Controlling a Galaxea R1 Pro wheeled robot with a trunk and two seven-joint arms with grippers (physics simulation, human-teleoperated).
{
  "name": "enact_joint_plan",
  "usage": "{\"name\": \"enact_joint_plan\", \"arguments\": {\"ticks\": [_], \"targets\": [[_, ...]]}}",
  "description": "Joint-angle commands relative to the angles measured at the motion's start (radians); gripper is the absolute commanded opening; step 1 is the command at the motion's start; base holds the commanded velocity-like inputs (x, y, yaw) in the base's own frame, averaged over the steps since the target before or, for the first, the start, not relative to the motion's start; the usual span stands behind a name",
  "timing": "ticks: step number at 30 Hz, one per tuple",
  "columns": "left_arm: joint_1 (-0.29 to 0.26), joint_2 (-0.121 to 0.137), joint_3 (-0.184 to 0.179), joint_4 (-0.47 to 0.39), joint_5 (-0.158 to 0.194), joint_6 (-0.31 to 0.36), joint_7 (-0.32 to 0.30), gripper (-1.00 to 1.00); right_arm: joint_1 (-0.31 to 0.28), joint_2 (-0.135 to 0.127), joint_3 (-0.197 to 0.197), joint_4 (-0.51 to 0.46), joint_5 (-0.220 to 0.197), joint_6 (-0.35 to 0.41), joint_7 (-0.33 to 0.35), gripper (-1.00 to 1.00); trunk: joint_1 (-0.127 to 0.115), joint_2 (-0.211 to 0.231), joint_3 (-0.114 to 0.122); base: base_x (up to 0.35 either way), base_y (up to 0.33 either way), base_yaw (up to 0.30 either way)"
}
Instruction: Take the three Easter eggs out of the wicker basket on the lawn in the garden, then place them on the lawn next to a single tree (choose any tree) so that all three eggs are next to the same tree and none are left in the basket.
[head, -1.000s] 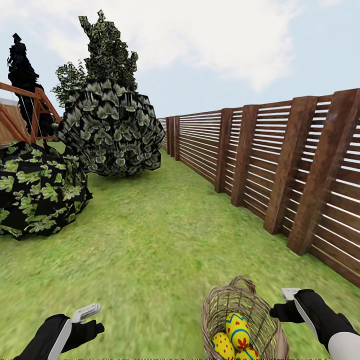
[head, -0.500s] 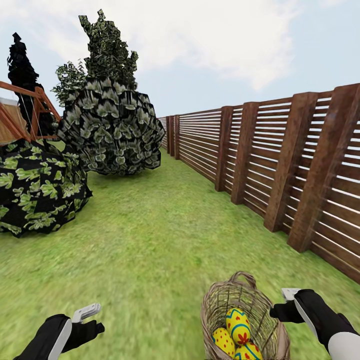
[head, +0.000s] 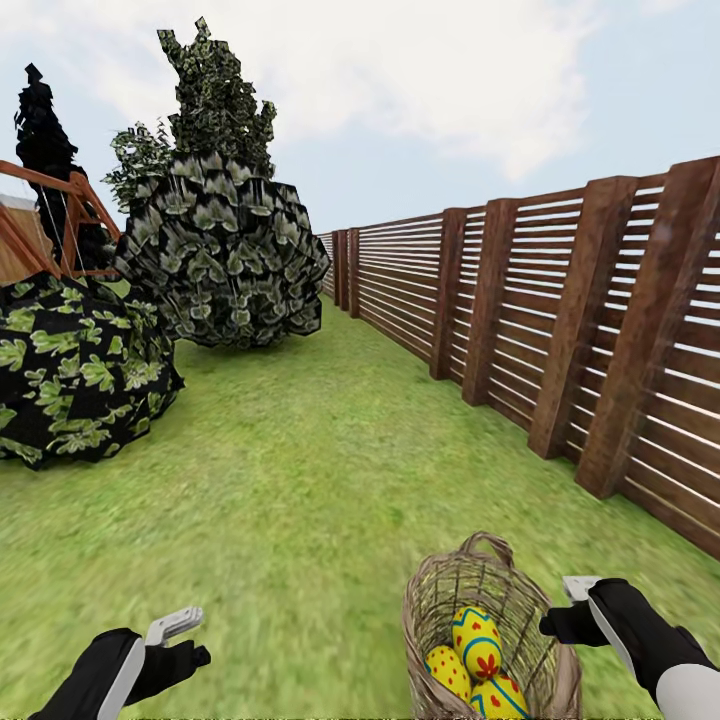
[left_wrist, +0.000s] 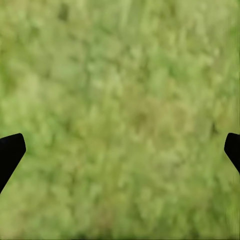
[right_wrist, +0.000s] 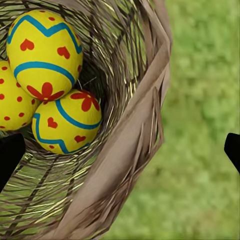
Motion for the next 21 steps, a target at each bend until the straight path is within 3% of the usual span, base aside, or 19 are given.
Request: {"name": "enact_joint_plan", "arguments": {"ticks": [1,21], "targets": [[-0.001,0.000,0.002,-0.001,0.001,0.005,-0.003,1.00,0.000,0.000,-0.001,-0.001,0.006,0.004,0.005,1.00,0.004,-0.008,-0.004,0.000,0.000,0.000],[-0.001,-0.003,0.002,-0.001,0.001,0.005,-0.003,1.00,0.000,0.000,0.000,-0.001,0.008,0.004,0.005,1.00,0.080,-0.148,-0.067,0.000,0.000,0.000]]}}
